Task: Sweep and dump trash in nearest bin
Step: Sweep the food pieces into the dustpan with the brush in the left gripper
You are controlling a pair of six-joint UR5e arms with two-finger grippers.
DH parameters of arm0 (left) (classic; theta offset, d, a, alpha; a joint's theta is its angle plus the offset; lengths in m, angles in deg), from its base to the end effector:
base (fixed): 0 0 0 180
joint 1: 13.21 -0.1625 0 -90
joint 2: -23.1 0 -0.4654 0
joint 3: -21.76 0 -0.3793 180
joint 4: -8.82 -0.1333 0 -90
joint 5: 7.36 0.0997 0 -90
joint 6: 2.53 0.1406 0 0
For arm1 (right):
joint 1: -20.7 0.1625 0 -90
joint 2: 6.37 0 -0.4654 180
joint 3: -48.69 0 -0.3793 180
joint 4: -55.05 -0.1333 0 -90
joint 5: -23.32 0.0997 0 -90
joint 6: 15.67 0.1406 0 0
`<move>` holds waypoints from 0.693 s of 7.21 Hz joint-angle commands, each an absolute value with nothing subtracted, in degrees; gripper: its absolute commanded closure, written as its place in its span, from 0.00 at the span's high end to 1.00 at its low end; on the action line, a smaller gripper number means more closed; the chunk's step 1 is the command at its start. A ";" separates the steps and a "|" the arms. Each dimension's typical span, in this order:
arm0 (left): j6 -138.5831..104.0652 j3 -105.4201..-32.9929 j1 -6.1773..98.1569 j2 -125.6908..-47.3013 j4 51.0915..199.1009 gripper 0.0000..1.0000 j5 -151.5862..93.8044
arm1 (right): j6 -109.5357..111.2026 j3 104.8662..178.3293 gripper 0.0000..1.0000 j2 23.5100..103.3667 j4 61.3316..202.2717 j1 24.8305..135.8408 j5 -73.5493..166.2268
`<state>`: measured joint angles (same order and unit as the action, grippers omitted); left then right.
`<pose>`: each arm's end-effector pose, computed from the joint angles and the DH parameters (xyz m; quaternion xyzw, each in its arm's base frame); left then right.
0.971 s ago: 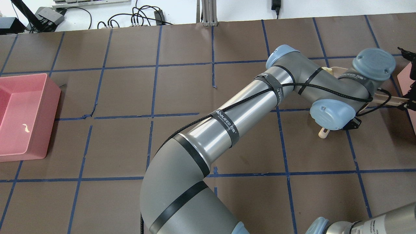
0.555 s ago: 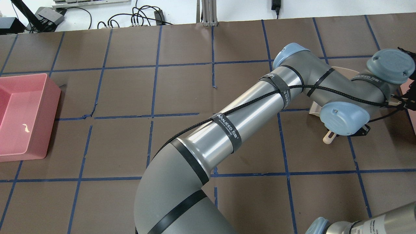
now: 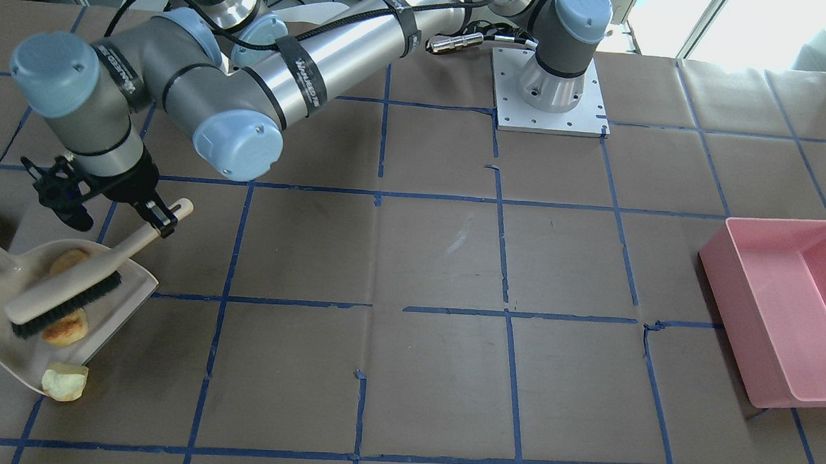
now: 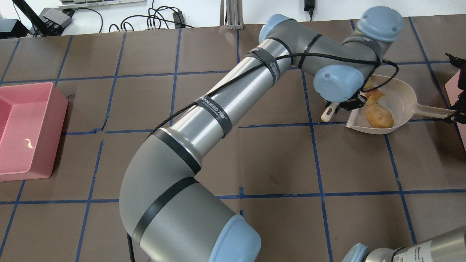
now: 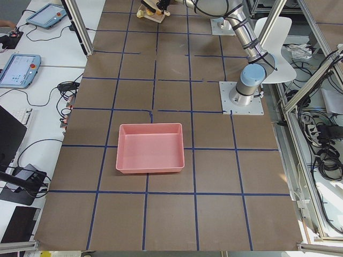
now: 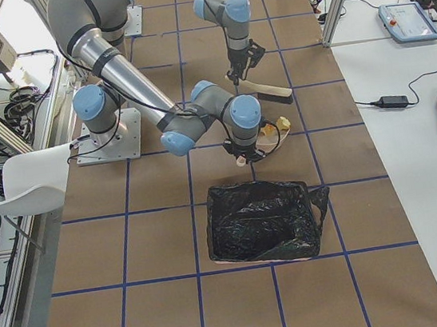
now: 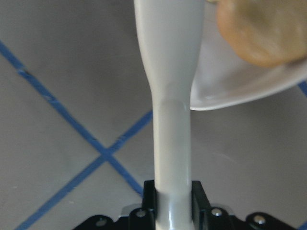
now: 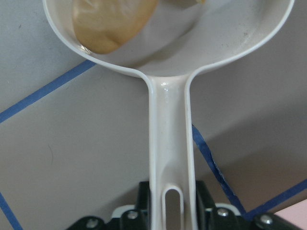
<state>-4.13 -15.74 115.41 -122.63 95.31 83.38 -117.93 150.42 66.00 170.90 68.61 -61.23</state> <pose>-0.6418 -0.5927 0.2631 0.3174 0.9483 -0.0045 0.0052 -0.2682 -0.5157 0.2743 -0.4992 0.8646 -0.0359 0.0437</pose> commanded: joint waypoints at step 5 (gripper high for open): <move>13.03 -11.20 115.01 -130.18 94.77 0.01 89.32 | -118.59 150.38 0.33 65.09 170.89 68.52 -61.23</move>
<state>12.07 -11.35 113.01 -129.91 94.83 89.48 -118.61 150.45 65.38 170.90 68.53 -61.31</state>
